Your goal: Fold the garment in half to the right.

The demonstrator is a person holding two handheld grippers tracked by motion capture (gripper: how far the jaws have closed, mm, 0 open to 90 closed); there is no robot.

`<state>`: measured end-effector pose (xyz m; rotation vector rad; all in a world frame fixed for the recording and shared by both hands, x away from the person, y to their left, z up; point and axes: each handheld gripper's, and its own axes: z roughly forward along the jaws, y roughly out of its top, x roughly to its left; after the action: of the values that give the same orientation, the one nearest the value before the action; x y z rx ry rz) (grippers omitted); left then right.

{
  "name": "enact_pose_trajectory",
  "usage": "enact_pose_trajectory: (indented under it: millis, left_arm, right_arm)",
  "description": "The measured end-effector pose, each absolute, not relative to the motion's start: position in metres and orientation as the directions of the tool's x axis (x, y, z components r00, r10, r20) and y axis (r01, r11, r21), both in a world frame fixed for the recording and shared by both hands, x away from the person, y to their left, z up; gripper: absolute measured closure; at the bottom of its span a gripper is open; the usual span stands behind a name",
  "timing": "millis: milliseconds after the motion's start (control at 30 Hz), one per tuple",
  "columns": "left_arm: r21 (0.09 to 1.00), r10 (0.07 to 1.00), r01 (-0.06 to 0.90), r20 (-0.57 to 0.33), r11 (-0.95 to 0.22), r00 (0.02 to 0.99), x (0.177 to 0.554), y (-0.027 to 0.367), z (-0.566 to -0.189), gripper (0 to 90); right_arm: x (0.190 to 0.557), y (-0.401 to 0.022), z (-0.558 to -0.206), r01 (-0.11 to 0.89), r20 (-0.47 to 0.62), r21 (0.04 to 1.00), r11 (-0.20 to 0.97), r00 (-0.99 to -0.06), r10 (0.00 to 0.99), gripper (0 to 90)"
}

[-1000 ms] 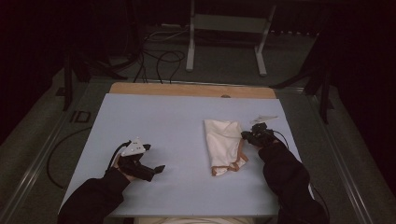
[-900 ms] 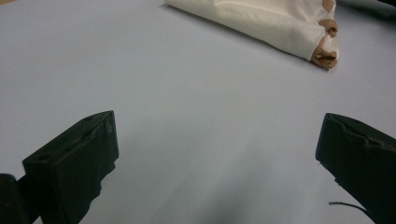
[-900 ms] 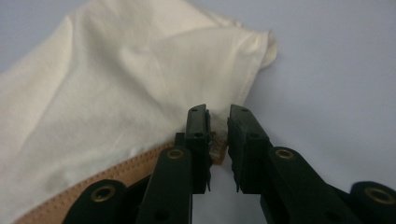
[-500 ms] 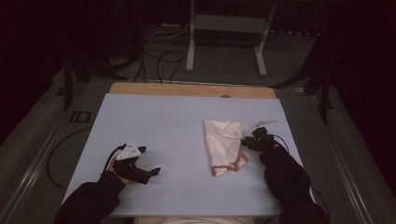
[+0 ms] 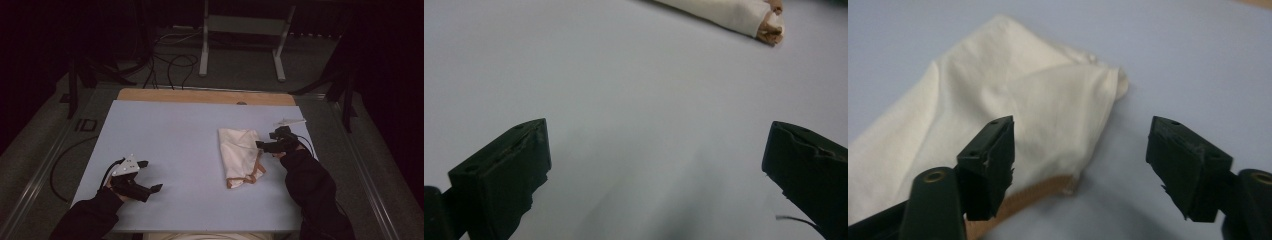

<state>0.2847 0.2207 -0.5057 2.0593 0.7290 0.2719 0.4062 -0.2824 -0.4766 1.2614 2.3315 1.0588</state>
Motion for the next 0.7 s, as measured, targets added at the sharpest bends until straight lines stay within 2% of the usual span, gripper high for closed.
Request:
enact_pose_trajectory:
  millis: [167, 267, 400, 467, 700]
  left_arm:
    - [0.804, 0.599, 0.409, -0.083, -0.432, 0.797, 0.282, 0.230, -0.508, 0.2]
    - [0.784, 0.593, 0.425, -0.091, -0.453, 0.800, 0.283, 0.231, -0.508, 0.2]
    - [0.778, 0.598, 0.433, -0.094, -0.455, 0.796, 0.284, 0.232, -0.508, 0.2]
    - [0.784, 0.628, 0.438, -0.080, -0.439, 0.774, 0.285, 0.232, -0.507, 0.2]
    - [0.813, 0.649, 0.419, -0.068, -0.404, 0.758, 0.285, 0.233, -0.505, 0.2]
  right_arm:
    - [0.413, -0.281, -0.468, 0.599, 0.113, 0.727, 0.336, -0.588, 0.801, 19.6]
    - [0.418, -0.279, -0.464, 0.593, 0.120, 0.733, 0.335, -0.596, 0.794, 13.7]
    - [0.424, -0.275, -0.460, 0.583, 0.115, 0.739, 0.338, -0.603, 0.789, 13.6]
    - [0.428, -0.273, -0.460, 0.585, 0.130, 0.742, 0.326, -0.603, 0.787, 14.2]
    - [0.452, -0.269, -0.466, 0.603, 0.135, 0.724, 0.336, -0.601, 0.788, 38.4]
